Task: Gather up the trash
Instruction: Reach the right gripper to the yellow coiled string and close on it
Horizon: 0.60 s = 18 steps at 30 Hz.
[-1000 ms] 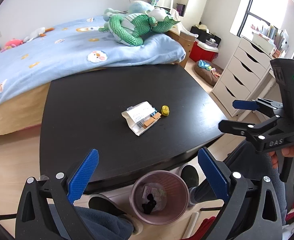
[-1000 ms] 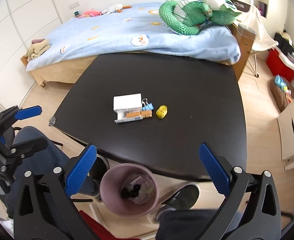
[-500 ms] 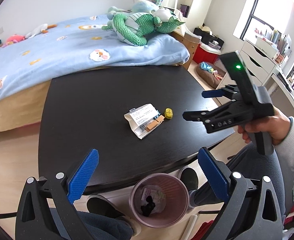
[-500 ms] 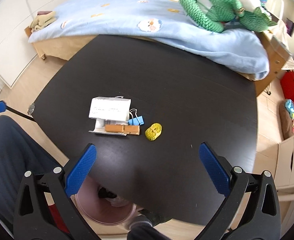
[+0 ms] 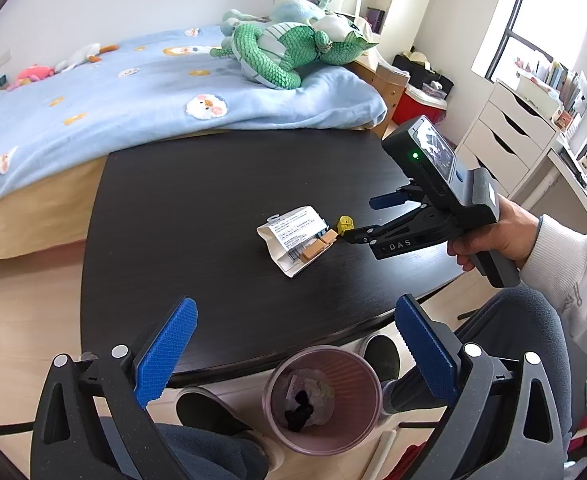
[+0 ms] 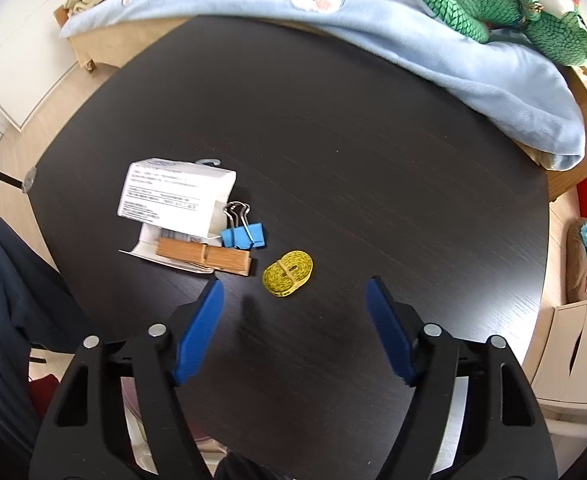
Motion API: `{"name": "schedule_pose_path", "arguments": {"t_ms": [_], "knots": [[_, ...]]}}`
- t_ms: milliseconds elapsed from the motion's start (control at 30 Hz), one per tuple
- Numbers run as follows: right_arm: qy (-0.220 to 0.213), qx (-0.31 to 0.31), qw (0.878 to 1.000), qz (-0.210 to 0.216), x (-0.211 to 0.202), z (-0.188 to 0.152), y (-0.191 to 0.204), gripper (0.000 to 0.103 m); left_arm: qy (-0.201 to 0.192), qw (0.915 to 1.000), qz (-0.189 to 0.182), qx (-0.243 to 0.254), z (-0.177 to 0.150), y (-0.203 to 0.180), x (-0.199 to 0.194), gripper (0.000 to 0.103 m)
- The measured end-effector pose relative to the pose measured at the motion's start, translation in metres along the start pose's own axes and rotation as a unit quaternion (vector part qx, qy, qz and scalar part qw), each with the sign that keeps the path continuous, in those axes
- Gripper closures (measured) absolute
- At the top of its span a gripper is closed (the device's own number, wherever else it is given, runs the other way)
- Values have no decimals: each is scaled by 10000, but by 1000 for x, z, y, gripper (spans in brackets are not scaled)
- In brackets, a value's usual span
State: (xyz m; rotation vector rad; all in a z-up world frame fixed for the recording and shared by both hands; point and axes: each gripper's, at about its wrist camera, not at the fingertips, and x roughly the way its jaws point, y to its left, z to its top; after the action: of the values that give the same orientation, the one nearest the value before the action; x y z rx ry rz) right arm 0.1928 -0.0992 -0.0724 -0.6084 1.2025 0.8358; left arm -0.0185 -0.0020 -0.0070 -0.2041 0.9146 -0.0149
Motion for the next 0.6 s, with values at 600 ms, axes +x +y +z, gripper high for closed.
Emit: {"name": "schedule_pose_path", "arguments": {"t_ms": [600], "knots": [[117,-129,9998,82,24,5,-3,70,52,9999,12,-124,-2,10,3,8]]}}
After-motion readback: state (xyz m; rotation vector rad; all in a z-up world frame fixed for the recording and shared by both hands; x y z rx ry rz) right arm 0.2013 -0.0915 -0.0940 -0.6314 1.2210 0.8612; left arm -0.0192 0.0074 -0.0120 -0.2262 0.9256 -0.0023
